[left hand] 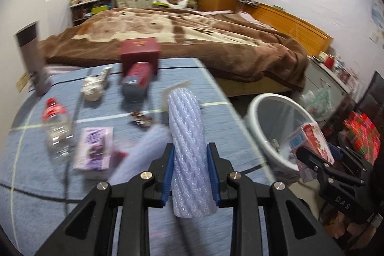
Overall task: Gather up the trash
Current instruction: 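Carry the carton and foam sleeve over the white bin and open both tools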
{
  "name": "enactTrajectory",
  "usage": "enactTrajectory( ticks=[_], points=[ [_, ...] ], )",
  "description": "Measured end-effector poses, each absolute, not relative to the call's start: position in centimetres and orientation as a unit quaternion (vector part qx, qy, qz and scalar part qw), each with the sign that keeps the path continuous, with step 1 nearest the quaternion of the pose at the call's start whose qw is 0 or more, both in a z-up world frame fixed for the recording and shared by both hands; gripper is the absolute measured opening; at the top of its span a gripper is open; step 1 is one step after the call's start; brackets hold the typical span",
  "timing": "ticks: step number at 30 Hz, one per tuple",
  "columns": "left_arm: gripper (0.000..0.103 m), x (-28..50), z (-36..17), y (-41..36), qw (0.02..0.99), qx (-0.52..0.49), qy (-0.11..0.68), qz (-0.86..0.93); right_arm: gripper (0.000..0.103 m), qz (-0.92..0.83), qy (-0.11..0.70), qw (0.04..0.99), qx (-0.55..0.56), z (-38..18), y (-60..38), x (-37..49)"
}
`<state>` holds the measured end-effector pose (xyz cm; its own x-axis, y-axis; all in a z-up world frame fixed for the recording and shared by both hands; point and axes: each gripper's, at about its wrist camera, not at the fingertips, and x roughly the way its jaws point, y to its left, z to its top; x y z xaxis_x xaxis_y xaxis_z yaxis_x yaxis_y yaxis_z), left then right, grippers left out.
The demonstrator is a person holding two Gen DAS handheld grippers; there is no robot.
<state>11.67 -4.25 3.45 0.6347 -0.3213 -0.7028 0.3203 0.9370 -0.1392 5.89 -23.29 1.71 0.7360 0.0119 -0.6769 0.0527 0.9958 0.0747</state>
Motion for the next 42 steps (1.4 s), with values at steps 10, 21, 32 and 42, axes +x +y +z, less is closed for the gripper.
enactTrajectory(
  ticks=[10, 21, 32, 42],
  points=[
    [0.028, 12.6, 3.5, -13.5, 0.884, 0.030, 0.391, -0.253, 0.055, -0.060, 0.363, 0.928, 0.058, 1.9, -28.9, 6.3],
    [0.028, 14.7, 1.1, -20.9, 0.853, 0.040, 0.421, -0.305, 0.055, -0.087, 0.396, 0.913, 0.055, -0.5, -32.6, 8.1],
    [0.054, 16.8, -1.1, -24.1, 0.833, 0.035, 0.452, -0.318, 0.057, -0.090, 0.431, 0.896, 0.052, -2.1, -34.9, 9.4],
    [0.065, 16.5, -0.4, -22.3, 0.841, 0.023, 0.447, -0.305, 0.063, -0.095, 0.427, 0.897, 0.064, -2.0, -35.3, 8.6]
  ],
)
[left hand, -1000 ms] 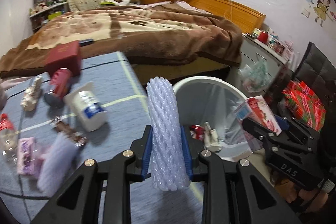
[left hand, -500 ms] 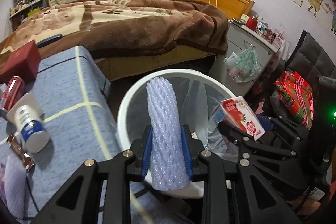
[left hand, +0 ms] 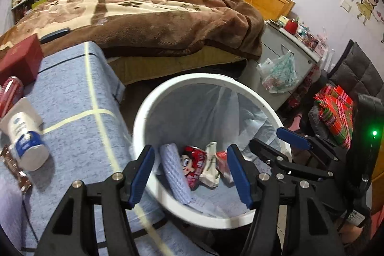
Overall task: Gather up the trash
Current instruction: 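Carry the carton and foam sleeve over the white bin and open both tools, then move both open tools back over the table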
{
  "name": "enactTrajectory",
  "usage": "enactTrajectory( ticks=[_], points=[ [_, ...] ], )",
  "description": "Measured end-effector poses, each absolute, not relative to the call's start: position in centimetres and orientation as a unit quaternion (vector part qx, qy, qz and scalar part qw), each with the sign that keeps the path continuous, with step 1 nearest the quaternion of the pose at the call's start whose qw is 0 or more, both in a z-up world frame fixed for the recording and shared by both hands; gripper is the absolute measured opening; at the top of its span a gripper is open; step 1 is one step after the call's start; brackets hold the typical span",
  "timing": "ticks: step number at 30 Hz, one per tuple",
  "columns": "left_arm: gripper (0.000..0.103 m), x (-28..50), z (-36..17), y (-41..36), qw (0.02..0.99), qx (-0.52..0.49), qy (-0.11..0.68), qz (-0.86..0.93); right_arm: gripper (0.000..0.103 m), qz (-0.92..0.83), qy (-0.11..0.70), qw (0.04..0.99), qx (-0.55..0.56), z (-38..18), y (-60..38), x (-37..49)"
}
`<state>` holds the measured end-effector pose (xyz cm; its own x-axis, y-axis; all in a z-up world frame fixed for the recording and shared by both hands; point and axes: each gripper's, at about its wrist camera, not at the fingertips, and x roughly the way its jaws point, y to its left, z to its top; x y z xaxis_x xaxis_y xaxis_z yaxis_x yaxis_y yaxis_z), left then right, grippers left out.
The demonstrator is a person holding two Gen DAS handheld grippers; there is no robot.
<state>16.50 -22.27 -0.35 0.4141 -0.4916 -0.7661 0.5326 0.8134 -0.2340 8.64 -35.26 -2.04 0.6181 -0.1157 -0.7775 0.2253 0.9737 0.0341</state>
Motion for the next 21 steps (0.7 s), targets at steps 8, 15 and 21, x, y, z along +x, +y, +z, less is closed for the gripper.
enactTrajectory(
  ticks=[8, 15, 21],
  points=[
    [0.065, 15.7, 1.4, -17.9, 0.855, 0.003, 0.431, -0.288, 0.063, -0.096, 0.408, 0.906, 0.055, -0.8, -33.6, 8.1],
    [0.065, 14.7, 2.6, -12.3, 0.874, -0.015, 0.413, -0.256, 0.063, -0.073, 0.382, 0.920, 0.052, 0.9, -30.8, 7.7],
    [0.065, 14.3, 3.1, -6.4, 0.888, -0.043, 0.403, -0.215, 0.063, -0.046, 0.371, 0.926, 0.042, 1.7, -27.9, 8.5]
  ],
)
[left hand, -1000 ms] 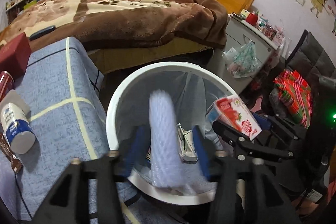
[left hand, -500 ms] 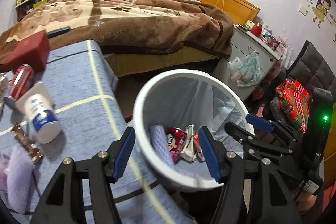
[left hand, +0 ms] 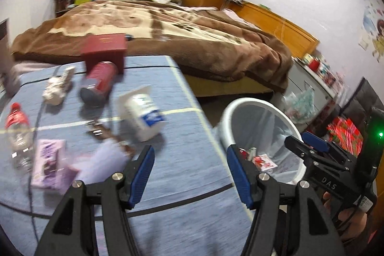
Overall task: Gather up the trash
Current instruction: 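Move both open tools back over the table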
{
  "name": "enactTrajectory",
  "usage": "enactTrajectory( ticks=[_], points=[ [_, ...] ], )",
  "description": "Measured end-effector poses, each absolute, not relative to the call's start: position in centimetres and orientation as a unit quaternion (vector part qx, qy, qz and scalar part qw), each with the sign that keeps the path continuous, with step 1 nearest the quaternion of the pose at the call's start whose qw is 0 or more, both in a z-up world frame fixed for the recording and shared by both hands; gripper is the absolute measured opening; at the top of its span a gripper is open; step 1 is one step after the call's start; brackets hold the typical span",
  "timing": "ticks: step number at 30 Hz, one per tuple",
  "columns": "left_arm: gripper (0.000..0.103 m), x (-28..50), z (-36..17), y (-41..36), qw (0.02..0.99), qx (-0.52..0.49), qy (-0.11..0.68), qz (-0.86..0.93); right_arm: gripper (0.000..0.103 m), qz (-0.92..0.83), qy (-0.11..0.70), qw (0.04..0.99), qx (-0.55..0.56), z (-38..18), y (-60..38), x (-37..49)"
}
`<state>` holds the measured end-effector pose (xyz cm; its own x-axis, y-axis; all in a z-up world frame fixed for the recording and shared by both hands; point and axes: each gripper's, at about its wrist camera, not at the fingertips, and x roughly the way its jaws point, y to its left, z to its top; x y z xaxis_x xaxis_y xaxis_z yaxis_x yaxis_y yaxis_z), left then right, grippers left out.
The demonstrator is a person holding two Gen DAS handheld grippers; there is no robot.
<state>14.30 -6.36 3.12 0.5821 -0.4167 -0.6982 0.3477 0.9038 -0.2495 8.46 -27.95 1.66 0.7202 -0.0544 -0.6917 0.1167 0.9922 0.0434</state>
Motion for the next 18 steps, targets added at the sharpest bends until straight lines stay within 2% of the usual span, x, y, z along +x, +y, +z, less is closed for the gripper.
enactTrajectory(
  ticks=[18],
  points=[
    [0.069, 15.1, 2.8, 10.4, 0.911, -0.116, 0.390, -0.069, 0.063, 0.077, 0.354, 0.932, -0.001, 1.6, -18.9, 12.4]
  ],
)
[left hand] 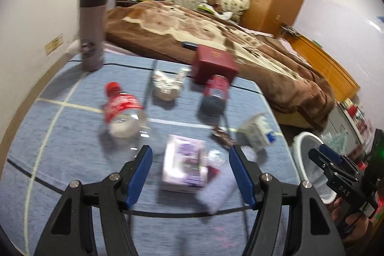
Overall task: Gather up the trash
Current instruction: 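Move both open tools back over the table, then grasp the white yogurt cup with the right tool while the left tool grasps the Coca-Cola bottle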
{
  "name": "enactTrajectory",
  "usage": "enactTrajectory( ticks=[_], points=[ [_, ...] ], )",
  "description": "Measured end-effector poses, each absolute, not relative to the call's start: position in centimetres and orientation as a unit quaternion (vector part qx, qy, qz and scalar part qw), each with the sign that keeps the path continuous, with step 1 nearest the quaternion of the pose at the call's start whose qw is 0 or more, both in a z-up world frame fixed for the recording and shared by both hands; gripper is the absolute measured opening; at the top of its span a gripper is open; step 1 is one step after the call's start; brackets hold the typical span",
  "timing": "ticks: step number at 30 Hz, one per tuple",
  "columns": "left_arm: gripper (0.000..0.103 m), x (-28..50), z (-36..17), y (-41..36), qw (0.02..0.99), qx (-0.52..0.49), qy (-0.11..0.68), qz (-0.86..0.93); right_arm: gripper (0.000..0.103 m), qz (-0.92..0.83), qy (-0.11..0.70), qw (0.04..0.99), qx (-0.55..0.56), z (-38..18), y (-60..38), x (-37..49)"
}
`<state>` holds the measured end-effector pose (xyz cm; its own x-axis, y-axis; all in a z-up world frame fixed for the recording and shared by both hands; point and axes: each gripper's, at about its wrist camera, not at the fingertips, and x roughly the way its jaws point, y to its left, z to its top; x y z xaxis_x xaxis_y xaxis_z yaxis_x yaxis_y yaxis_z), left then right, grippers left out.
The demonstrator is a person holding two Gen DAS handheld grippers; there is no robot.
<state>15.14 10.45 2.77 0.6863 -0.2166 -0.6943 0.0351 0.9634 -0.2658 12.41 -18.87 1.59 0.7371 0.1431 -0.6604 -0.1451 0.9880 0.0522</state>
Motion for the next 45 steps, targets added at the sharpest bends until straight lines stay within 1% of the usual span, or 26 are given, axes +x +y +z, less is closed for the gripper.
enactTrajectory(
  ticks=[6, 15, 17, 23, 31, 41, 42, 43, 44, 45],
  points=[
    [0.072, 16.7, 1.6, 15.3, 0.902, -0.154, 0.401, -0.028, 0.063, 0.123, 0.370, 0.920, -0.023, 1.0, -16.4, 15.2],
    [0.074, 19.2, -0.7, 18.4, 0.881, -0.201, 0.428, -0.019, 0.063, 0.148, 0.401, 0.903, -0.046, -0.2, -13.9, 18.2],
    [0.074, 20.0, -1.5, 18.6, 0.870, -0.227, 0.436, -0.030, 0.063, 0.145, 0.406, 0.901, -0.055, -0.6, -13.5, 18.6],
    [0.074, 21.7, -2.8, 18.3, 0.858, -0.247, 0.450, -0.036, 0.063, 0.143, 0.425, 0.891, -0.069, -1.4, -12.6, 20.0],
    [0.074, 23.5, -3.9, 17.4, 0.852, -0.234, 0.468, -0.026, 0.063, 0.125, 0.444, 0.883, -0.090, -2.2, -12.0, 21.1],
    [0.073, 23.7, -4.0, 16.3, 0.857, -0.219, 0.466, -0.025, 0.063, 0.110, 0.451, 0.882, -0.086, -2.5, -12.1, 21.1],
    [0.071, 23.8, -4.0, 16.2, 0.858, -0.217, 0.466, -0.025, 0.060, 0.108, 0.450, 0.882, -0.086, -2.5, -12.1, 21.1],
    [0.069, 23.8, -4.0, 16.1, 0.859, -0.215, 0.465, -0.025, 0.053, 0.106, 0.449, 0.883, -0.086, -2.5, -12.1, 21.1],
    [0.067, 23.7, -3.9, 16.2, 0.860, -0.214, 0.463, -0.024, 0.050, 0.103, 0.448, 0.884, -0.086, -2.5, -12.2, 21.2],
    [0.067, 23.7, -3.8, 16.2, 0.861, -0.212, 0.462, -0.025, 0.050, 0.100, 0.447, 0.885, -0.085, -2.4, -12.2, 21.1]
  ],
)
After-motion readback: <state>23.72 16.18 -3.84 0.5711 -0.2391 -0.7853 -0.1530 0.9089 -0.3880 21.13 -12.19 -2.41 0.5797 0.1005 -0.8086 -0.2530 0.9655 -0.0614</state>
